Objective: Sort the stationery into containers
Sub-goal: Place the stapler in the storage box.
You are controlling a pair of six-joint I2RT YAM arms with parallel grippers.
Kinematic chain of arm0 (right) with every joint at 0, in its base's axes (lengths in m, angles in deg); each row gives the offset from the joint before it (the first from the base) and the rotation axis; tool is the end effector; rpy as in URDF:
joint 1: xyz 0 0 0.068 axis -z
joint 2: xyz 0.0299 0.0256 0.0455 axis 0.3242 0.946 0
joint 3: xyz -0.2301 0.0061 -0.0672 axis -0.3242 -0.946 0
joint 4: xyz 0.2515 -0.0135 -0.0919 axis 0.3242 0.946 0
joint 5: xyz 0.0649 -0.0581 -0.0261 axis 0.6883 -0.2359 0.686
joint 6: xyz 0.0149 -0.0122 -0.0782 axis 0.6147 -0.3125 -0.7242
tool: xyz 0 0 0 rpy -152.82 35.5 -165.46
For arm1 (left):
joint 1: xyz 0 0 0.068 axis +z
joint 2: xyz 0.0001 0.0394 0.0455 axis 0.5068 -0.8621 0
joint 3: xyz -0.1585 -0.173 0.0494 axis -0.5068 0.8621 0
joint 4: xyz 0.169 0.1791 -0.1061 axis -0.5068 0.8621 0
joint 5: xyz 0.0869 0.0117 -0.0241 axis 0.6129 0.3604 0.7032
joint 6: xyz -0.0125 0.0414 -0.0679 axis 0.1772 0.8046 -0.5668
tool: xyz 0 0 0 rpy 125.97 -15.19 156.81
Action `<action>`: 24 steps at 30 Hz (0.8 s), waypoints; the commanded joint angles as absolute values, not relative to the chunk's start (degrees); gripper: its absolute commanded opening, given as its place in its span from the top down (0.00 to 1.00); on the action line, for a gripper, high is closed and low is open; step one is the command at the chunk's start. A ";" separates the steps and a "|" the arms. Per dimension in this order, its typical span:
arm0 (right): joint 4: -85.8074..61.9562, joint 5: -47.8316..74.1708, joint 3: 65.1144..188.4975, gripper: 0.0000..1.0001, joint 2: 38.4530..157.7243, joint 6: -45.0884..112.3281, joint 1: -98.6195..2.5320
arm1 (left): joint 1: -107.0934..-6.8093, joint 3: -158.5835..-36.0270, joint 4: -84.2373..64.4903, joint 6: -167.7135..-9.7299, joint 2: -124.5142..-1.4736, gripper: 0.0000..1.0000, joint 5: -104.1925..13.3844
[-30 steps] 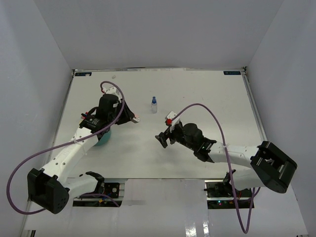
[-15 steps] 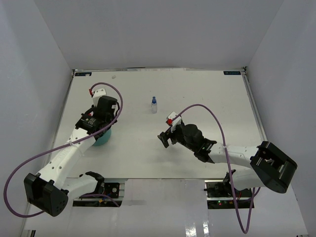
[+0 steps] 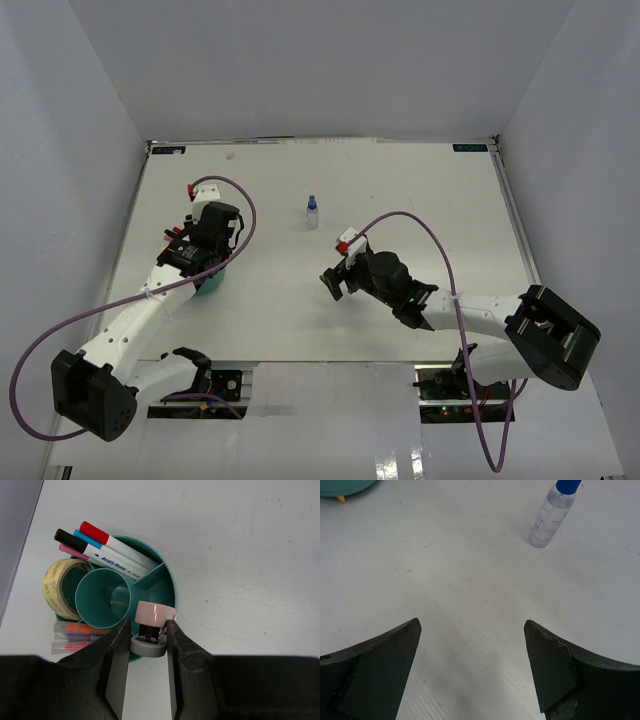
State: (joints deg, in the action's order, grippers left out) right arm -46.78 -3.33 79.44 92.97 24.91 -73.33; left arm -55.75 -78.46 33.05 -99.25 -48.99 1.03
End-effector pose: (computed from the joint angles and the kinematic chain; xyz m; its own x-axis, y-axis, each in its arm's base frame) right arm 0.1934 0.2517 0.1571 -0.1115 -0.2119 -0.9709 -0.7205 0.6902 -0.0679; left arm 0.2469 -0.0692 0.2422 -0.6193 -0.0345 -0.7844 -0.2854 0.9406 0.1840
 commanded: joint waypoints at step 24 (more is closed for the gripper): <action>-47.94 -3.08 80.70 0.10 93.91 24.61 -73.50 | -53.57 -74.62 27.30 -94.90 -51.22 0.87 3.20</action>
